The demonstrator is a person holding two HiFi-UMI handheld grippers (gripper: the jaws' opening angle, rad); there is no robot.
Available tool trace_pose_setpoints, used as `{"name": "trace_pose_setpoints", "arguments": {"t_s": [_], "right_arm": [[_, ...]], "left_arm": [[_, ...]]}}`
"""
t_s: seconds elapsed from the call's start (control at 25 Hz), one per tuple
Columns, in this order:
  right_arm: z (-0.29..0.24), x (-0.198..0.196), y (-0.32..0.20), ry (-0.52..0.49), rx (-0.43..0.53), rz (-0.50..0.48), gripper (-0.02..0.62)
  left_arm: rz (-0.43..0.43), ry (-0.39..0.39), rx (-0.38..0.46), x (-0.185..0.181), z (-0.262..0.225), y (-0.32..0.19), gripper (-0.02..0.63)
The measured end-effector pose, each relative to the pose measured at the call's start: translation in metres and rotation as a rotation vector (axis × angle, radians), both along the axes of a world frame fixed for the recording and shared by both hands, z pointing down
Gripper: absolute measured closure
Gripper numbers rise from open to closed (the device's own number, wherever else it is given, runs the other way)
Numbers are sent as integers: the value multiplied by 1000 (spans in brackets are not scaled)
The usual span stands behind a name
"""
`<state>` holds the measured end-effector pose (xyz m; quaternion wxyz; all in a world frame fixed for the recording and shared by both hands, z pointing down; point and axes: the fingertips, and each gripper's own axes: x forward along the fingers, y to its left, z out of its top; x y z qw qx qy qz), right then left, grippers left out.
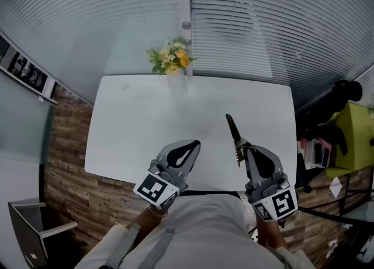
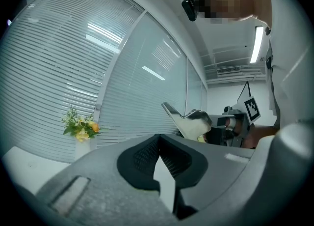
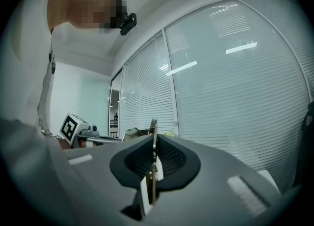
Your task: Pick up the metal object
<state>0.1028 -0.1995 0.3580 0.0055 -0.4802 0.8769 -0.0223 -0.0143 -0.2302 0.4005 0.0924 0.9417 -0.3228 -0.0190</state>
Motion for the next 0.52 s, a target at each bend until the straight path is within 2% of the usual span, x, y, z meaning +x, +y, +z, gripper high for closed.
{"name": "trace_pose_setpoints", "arguments": {"t_s": [0.52], "right_arm": [[2,-3,-2,13,1,4,588]], "left_arm": [[-4,0,-1,-4,-1,-1,603]]}}
